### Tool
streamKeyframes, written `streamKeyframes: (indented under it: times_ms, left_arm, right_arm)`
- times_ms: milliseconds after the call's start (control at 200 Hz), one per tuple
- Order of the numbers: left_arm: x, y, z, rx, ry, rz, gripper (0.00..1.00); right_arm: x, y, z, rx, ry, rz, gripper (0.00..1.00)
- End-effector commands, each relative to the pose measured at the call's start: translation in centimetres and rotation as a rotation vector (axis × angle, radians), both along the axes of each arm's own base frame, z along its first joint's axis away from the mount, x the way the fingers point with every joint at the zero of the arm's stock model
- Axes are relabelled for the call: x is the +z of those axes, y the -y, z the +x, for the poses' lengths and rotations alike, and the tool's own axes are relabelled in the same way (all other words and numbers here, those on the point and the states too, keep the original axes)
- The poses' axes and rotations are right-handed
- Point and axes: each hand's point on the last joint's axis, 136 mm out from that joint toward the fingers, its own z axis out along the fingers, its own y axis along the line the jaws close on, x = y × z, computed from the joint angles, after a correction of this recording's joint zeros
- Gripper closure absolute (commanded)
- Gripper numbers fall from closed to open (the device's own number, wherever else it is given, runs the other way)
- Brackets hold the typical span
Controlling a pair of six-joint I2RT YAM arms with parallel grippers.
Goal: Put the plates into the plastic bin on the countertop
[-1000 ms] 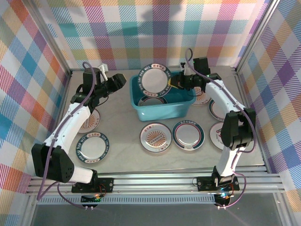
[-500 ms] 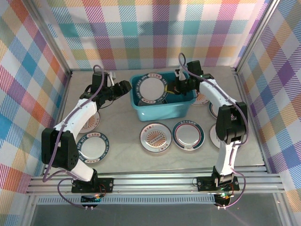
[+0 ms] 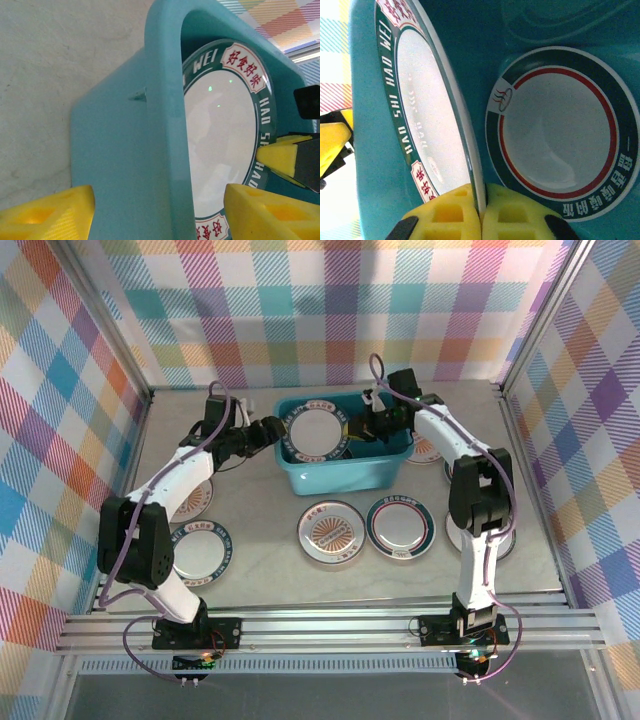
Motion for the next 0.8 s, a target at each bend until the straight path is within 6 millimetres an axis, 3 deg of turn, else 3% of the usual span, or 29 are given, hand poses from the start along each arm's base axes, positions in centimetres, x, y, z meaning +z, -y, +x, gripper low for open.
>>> streamKeyframes:
  times_ms: [0,795]
  left_arm:
    - [1.2,1.5,0.3,-0.036,0.033,-0.029,0.31]
    - [0.7,1.9,0.1,-0.035,0.028,-0.015,0.31]
  right_arm:
    - [-0.7,-0.7,-0.5,0.034,-0.029,0.012,1.0]
    - [-5.6,0.0,0.0,0.004,-0.121,-0.078,1.0]
